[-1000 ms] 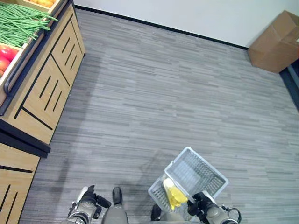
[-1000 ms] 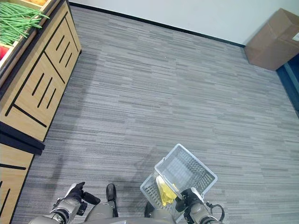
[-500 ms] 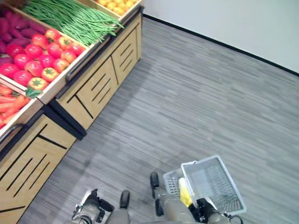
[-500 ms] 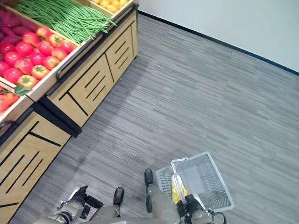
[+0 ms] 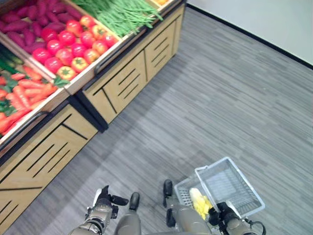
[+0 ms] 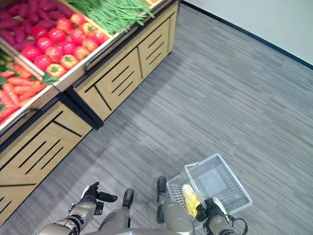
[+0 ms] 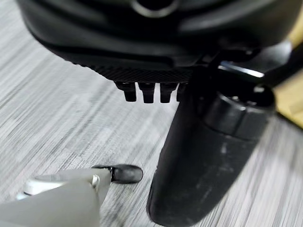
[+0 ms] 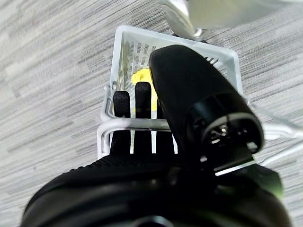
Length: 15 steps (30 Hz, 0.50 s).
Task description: Get the vegetables into the basket
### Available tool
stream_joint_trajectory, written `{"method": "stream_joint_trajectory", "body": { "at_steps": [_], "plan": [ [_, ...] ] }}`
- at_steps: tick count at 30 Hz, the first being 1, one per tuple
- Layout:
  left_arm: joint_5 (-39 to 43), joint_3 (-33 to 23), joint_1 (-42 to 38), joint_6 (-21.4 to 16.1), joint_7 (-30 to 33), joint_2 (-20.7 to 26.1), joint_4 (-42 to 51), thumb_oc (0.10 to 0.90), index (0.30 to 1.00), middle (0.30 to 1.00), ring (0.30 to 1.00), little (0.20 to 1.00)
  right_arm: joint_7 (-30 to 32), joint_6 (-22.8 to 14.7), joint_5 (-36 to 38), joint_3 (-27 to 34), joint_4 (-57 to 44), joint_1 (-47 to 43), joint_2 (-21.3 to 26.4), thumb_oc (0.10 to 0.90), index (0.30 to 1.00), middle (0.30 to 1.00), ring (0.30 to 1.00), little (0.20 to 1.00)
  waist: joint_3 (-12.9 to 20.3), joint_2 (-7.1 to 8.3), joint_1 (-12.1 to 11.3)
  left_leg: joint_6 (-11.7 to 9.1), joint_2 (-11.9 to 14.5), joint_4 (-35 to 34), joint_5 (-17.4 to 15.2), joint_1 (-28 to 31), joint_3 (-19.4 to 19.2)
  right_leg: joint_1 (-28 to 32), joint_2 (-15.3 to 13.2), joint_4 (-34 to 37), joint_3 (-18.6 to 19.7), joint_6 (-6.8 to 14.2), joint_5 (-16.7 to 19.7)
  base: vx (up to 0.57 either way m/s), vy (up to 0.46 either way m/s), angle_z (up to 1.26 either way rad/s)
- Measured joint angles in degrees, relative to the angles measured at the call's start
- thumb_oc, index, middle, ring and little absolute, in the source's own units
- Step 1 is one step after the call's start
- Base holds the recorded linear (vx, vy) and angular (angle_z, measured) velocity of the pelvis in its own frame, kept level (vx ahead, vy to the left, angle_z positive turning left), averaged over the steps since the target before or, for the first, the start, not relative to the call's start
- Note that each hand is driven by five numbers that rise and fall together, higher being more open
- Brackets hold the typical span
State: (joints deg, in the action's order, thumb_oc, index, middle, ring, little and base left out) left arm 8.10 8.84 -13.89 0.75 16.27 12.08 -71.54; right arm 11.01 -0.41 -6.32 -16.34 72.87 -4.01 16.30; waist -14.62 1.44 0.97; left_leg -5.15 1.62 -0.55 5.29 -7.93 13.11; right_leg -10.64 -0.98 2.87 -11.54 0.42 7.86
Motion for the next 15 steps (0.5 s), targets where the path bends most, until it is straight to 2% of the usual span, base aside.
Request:
{"method": "stream_joint_trajectory", "body": {
  "at_steps": [1,2,3,4,5,6,7,8,10,11,13,15],
  "plan": [
    [-0.1,0.5,-1.5,0.2,0.0,0.1,-0.4,0.9,1.0,1.0,1.0,1.0,0.1,0.1,0.0,0.0,-0.9,0.4,0.3,0.4,0.3,0.3,0.3,0.3,-0.5,0.88,1.0,-4.5,-1.2,0.1,2.7,-1.7,-2.3,0.0,-2.6,0.2,-3.2,-1.6,0.9,0.08,0.09,2.2],
    [-0.2,0.1,-3.2,0.6,0.0,-0.2,-0.3,0.9,1.0,1.0,1.0,1.0,0.0,0.2,0.0,0.9,-1.3,0.4,0.7,0.4,0.3,0.3,0.3,0.3,-1.3,1.68,5.2,-3.5,3.3,2.6,-1.0,-5.5,-29.1,1.0,-6.2,1.2,-9.1,-2.3,-0.6,0.11,0.124,2.07],
    [-0.2,0.2,-2.7,0.2,0.1,-0.3,0.5,0.9,1.0,1.0,1.0,1.0,0.2,0.4,0.0,0.9,-0.4,0.4,0.9,0.4,0.3,0.3,0.3,0.3,-1.0,1.04,4.6,-2.8,7.4,3.1,-1.3,-5.3,-34.0,1.0,-5.5,1.2,-9.5,-2.2,-1.0,0.01,0.145,1.59],
    [-0.2,0.1,-1.6,0.3,0.1,-0.3,1.4,0.9,1.0,1.0,1.0,1.0,0.4,0.3,0.0,0.9,-0.4,0.1,1.2,0.4,0.3,0.3,0.3,0.3,-1.0,0.53,4.2,-2.7,10.4,3.5,-1.4,-4.2,-36.0,1.2,-4.9,1.4,-9.6,-2.2,-1.0,0.04,0.153,0.04],
    [-0.2,0.1,-1.1,0.4,0.1,-0.4,1.0,0.9,1.0,1.0,1.0,1.0,0.4,-0.1,0.0,1.0,-0.6,0.1,1.4,0.4,0.3,0.3,0.3,0.3,-0.9,0.32,4.5,-3.1,12.0,3.3,-1.2,-3.7,-37.3,1.5,-4.8,1.6,-10.3,-1.8,-1.0,0.01,0.113,0.15],
    [-0.1,0.1,-1.1,0.9,0.0,-0.7,0.8,0.9,1.0,1.0,1.0,1.0,0.5,-0.3,0.0,1.4,-0.5,0.2,1.6,0.4,0.3,0.3,0.3,0.3,-0.8,0.14,5.3,-3.7,12.7,3.2,-0.8,-3.1,-38.0,1.7,-5.1,1.4,-11.0,-1.4,-1.0,0.07,0.107,0.24],
    [-0.1,0.1,-0.9,0.9,0.0,-1.0,1.1,0.9,1.0,1.0,1.0,1.0,0.7,0.1,0.1,1.4,-0.4,0.2,1.7,0.4,0.3,0.3,0.3,0.3,-0.8,0.12,5.3,-3.4,13.0,2.9,-0.6,-2.0,-37.7,1.6,-5.2,1.1,-10.8,-0.7,-0.9,0.07,0.167,0.01],
    [-0.1,0.1,0.7,0.4,0.7,-2.2,1.9,0.9,1.0,1.0,1.0,1.0,0.7,0.2,0.1,1.3,-0.2,0.5,2.5,0.4,0.3,0.3,0.3,0.3,0.1,-1.57,5.3,-0.7,12.1,0.9,1.2,1.5,-36.4,0.7,-4.5,-0.4,-10.2,0.8,-1.0,0.09,0.289,-0.1],
    [0.6,-1.6,0.9,-0.6,1.9,-2.2,2.4,0.9,1.0,1.0,1.0,1.0,1.6,0.1,0.1,2.6,0.0,1.7,0.8,0.4,0.3,0.3,0.3,0.3,1.1,0.22,4.8,0.0,8.7,-2.5,0.4,2.8,-37.3,-1.0,-7.1,-3.0,-9.5,3.1,-1.0,0.06,0.266,-0.07],
    [0.9,-2.2,0.6,-1.1,3.8,-0.5,3.2,0.9,1.0,1.0,1.0,1.0,1.6,0.1,0.1,2.3,-0.2,2.3,-0.6,0.4,0.3,0.3,0.3,0.3,2.2,2.28,3.8,1.6,6.2,-2.6,-0.5,2.3,-38.3,-3.0,-10.0,-5.0,-7.9,4.5,-0.3,0.05,0.219,-0.05],
    [0.9,-2.5,0.4,-1.1,5.0,2.8,3.2,0.9,1.0,1.0,1.0,1.0,1.6,0.1,0.1,2.3,-0.4,2.4,-1.2,0.4,0.3,0.3,0.3,0.3,2.7,3.77,3.0,2.7,3.8,-2.8,-1.1,2.2,-38.8,-3.1,-12.1,-5.0,-7.0,5.5,0.3,0.04,0.17,0.06],
    [1.0,-2.9,0.3,-1.2,7.2,6.6,3.9,0.9,1.0,1.0,1.0,1.0,1.8,0.0,0.1,2.4,-1.3,2.2,-1.6,0.4,0.3,0.3,0.3,0.3,2.9,5.29,2.0,3.3,2.5,-3.0,-1.4,2.7,-38.4,-3.0,-12.9,-5.0,-5.5,6.1,0.7,0.05,0.2,0.1]
  ]
}}
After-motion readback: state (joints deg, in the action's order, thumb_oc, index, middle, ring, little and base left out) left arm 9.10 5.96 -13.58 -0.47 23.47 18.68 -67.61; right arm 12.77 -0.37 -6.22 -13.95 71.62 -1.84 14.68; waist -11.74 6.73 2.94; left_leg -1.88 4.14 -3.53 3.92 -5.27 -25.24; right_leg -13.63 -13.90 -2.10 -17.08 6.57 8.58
